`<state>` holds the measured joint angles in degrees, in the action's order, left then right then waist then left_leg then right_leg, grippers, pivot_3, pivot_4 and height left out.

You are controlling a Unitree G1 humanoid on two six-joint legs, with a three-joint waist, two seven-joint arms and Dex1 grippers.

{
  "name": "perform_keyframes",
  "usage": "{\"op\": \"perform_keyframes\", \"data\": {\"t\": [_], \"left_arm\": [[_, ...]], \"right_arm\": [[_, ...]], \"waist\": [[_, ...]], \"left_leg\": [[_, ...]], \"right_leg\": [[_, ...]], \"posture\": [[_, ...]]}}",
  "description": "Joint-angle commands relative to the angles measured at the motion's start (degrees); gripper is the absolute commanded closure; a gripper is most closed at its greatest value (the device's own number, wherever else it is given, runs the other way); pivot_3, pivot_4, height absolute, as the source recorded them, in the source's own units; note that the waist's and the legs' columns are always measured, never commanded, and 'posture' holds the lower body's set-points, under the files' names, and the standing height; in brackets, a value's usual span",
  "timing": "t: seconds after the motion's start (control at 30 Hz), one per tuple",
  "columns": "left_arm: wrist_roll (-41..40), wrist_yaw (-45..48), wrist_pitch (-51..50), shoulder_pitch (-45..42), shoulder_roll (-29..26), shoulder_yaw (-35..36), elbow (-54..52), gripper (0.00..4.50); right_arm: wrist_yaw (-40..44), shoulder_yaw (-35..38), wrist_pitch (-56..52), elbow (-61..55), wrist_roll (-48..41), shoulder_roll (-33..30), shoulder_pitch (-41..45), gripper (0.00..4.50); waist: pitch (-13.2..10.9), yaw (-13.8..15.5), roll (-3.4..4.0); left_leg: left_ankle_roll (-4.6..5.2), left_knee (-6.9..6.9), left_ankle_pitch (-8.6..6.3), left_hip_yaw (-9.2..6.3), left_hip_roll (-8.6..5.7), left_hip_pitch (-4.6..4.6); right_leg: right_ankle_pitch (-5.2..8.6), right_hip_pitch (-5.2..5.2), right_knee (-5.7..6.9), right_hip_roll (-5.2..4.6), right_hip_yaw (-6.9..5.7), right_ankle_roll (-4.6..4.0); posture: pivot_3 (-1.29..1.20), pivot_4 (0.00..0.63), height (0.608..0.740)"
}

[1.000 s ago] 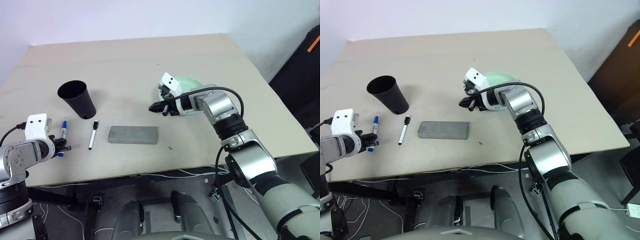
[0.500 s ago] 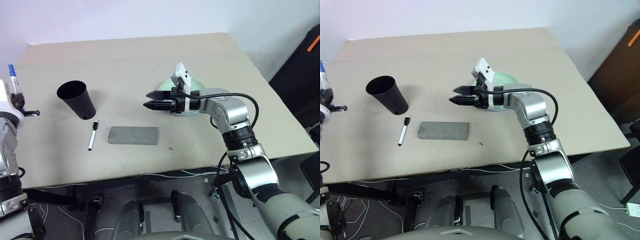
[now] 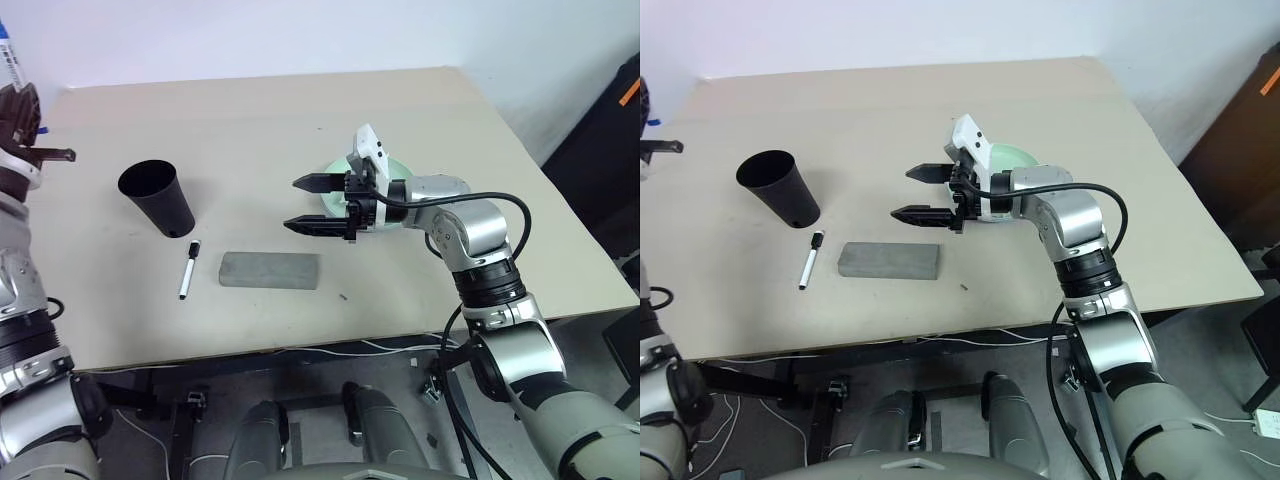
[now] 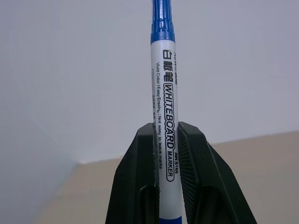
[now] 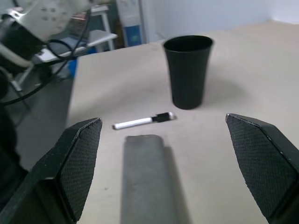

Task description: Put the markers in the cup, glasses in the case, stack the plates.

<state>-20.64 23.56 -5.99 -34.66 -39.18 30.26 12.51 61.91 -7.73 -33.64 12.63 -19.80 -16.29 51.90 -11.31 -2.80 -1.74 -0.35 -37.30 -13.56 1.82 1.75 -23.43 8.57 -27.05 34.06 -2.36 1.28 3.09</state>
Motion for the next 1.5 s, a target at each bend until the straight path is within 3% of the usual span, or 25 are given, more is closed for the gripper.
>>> {"op": "perform_keyframes", "data": {"t": [0.03,0.53,1.5], "left_arm": [[-1.94,3.91,3.46,-1.44,1.05,-1.56,0.74,4.23],[-0.06,11.34,14.36,-0.58,6.96,-8.19,14.02,4.23],[0.16,10.22,14.01,2.77,7.42,-8.59,16.22,4.23]], "right_arm": [[-2.36,0.38,2.18,0.86,0.96,0.49,2.01,0.03],[-6.22,0.18,3.46,0.22,3.38,-1.18,0.81,0.03],[-8.24,-0.56,6.26,1.34,5.93,-1.27,0.42,0.03]], "waist": [[0.0,0.18,0.0],[0.0,0.28,0.0],[0.0,0.31,0.0]], "left_leg": [[0.0,0.0,0.0,0.01,0.0,0.0],[0.02,-0.03,0.01,-0.03,0.02,0.01],[0.02,-0.03,0.01,-0.03,0.03,0.03]], "right_leg": [[0.0,0.0,0.0,0.0,0.0,0.0],[-0.06,0.03,0.0,0.06,0.0,0.13],[-0.01,0.06,-0.01,0.04,0.0,0.05]], "posture": [[0.0,0.15,0.733],[0.0,0.15,0.733],[0.0,0.15,0.733]]}}
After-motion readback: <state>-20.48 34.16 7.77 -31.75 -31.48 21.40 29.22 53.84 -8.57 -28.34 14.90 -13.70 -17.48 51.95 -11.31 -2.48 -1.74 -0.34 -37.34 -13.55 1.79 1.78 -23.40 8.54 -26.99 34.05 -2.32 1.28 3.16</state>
